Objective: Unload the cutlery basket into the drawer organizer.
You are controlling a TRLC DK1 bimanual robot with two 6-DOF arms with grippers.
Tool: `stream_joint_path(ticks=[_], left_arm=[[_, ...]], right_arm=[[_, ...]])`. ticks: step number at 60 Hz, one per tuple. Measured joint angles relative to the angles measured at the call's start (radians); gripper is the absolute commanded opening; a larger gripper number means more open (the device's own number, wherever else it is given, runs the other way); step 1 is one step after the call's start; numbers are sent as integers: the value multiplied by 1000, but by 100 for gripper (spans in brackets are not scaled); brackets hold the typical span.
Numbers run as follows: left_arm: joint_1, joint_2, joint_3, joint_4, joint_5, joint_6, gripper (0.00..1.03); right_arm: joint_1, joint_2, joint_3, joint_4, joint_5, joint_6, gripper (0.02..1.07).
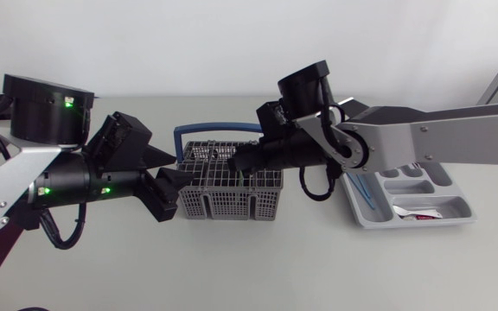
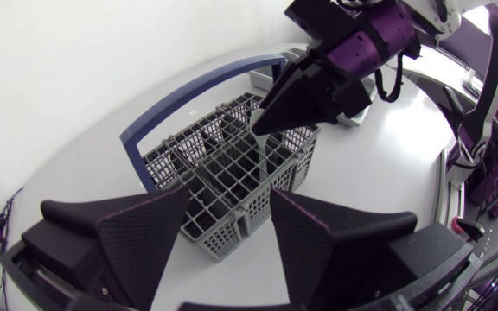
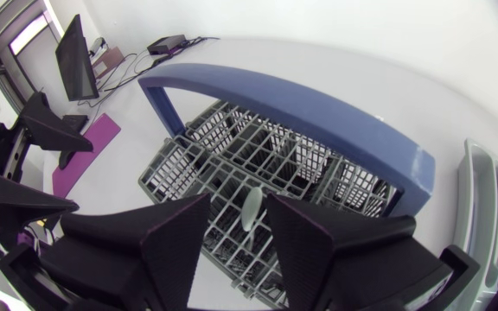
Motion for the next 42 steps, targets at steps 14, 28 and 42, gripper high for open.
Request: stream_joint_path(ticks=[14,28,42], left_arm=[[0,0,-6,9,0,12,85],[0,0,-18,19,0,23,86],[0,0,-18,26,0,26,90]], right_arm=[[1,19,2,27,16,14,20],[5,19,2,68,15,14,8],[18,-6,-19,94,9,13,8]])
